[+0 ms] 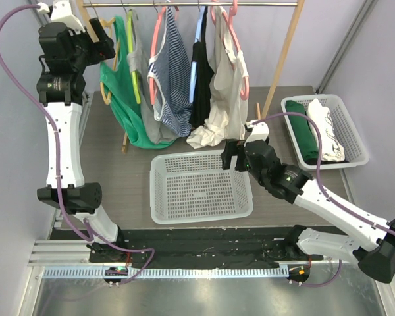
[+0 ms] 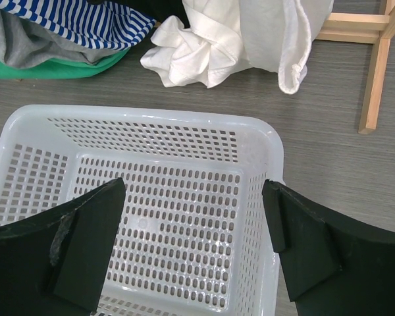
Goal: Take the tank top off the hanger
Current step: Pick up the hanger from the clothesline.
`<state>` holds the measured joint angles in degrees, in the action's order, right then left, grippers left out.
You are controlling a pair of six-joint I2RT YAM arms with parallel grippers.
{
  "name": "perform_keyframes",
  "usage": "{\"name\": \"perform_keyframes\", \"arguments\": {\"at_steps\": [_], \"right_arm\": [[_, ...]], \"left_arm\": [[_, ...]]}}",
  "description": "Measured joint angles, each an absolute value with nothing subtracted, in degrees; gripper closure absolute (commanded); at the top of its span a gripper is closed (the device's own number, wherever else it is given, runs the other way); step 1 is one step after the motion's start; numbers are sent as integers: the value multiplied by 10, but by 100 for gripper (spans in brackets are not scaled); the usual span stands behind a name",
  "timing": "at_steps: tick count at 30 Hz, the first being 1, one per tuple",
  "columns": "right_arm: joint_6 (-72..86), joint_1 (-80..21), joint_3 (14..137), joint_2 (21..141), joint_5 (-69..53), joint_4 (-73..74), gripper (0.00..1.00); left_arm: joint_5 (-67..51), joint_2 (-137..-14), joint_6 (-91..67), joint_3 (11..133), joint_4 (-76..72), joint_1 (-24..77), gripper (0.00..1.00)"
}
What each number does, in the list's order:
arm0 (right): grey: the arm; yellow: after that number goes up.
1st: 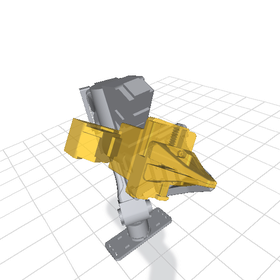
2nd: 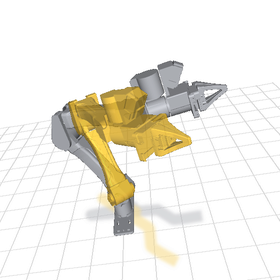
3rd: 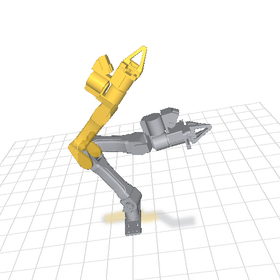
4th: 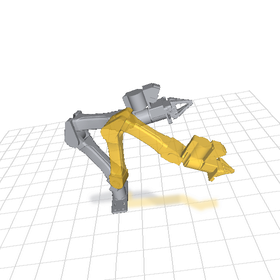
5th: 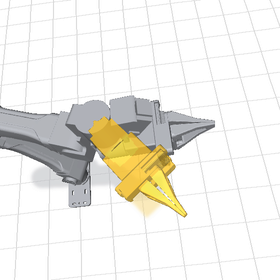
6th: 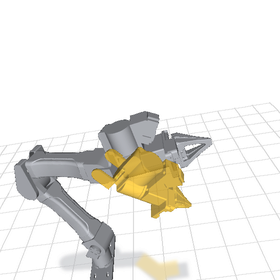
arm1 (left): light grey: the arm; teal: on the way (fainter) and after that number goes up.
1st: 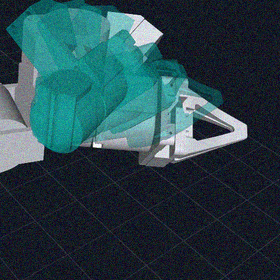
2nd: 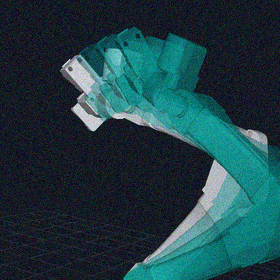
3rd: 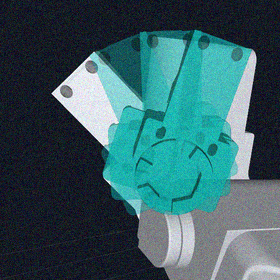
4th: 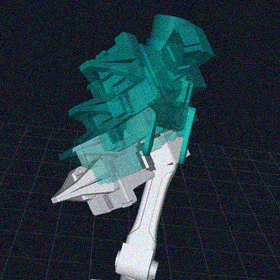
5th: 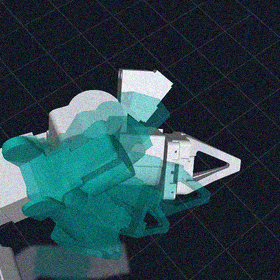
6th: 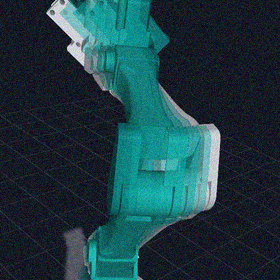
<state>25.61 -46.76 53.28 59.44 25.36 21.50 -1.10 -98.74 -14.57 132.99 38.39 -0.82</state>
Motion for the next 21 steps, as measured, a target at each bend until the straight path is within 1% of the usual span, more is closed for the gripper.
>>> {"name": "perform_keyframes", "arguments": {"at_steps": [3, 6, 7, 9, 10, 12, 13, 15, 17, 18, 20, 21], "right_arm": [[256, -468, 533, 591, 254, 218, 8], [256, -468, 533, 586, 254, 223, 10], [256, -468, 533, 585, 254, 224, 12], [256, -468, 533, 582, 253, 225, 14], [256, -468, 533, 581, 253, 225, 16], [256, -468, 533, 577, 253, 226, 18], [257, -468, 533, 576, 253, 226, 20], [257, -468, 533, 575, 251, 227, 23], [257, -468, 533, 574, 248, 228, 27], [258, -468, 533, 574, 247, 229, 31], [258, -468, 533, 574, 244, 230, 35], [259, -468, 533, 574, 243, 230, 44]], "left_arm": [[-11, -987, -145, 1304, 381, -8, 19], [-11, -987, -144, 1286, 379, -8, 32], [-11, -987, -144, 1283, 378, -8, 47], [-11, -987, -145, 1276, 373, -8, 59], [-11, -987, -144, 1274, 371, -8, 67], [-11, -987, -143, 1273, 369, -8, 72], [-11, -987, -141, 1274, 368, -8, 77], [-11, -987, -139, 1276, 366, -8, 82], [-12, -987, -134, 1279, 367, -7, 89], [-12, -987, -130, 1281, 368, -6, 94], [-12, -987, -130, 1283, 368, -5, 97], [-12, -987, -129, 1283, 369, -5, 99]]}}
